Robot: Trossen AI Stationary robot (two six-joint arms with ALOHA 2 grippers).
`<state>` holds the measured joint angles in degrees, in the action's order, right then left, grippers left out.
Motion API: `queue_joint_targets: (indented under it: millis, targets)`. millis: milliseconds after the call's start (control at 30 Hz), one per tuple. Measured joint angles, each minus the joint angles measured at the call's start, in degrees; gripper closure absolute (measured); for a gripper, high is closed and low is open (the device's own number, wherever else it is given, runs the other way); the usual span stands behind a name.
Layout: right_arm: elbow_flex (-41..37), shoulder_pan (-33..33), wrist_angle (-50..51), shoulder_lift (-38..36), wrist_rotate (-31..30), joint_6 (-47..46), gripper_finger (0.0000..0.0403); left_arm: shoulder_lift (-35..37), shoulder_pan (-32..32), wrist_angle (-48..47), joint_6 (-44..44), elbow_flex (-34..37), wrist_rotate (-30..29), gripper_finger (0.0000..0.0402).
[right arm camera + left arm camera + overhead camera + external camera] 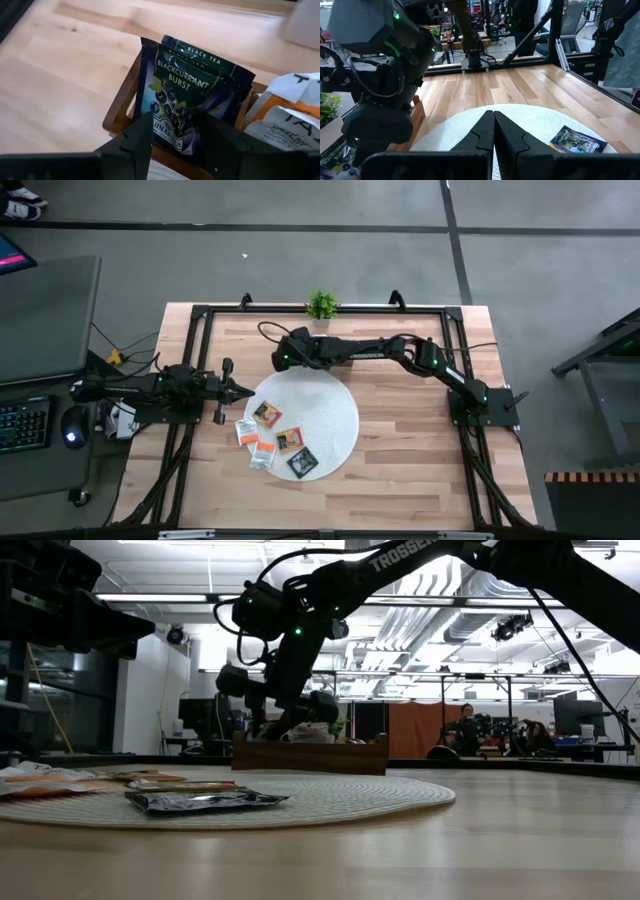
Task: Pick & Place Tea
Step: Put the dark purple tea bag into the left section of the wooden organizer, then put the yellow tea bag into the right section of the wooden organizer
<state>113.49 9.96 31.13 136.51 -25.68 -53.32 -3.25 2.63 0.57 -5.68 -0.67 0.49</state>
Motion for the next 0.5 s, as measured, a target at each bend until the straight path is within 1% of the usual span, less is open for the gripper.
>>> queue_joint_targets:
  millis: [133,500]
  targets:
    - [0.02,-0.1,-1.73,-0.74,2.33,2.31,0.0251,-0.02,0.01,0.01,0.0,0.0,0.0,0.0401]
    - [0.09,-0.48,-0.2,-2.35,1.98,3.26,0.0251,-0.01,-0.01,0.01,0.0,0.0,0.0,0.0401]
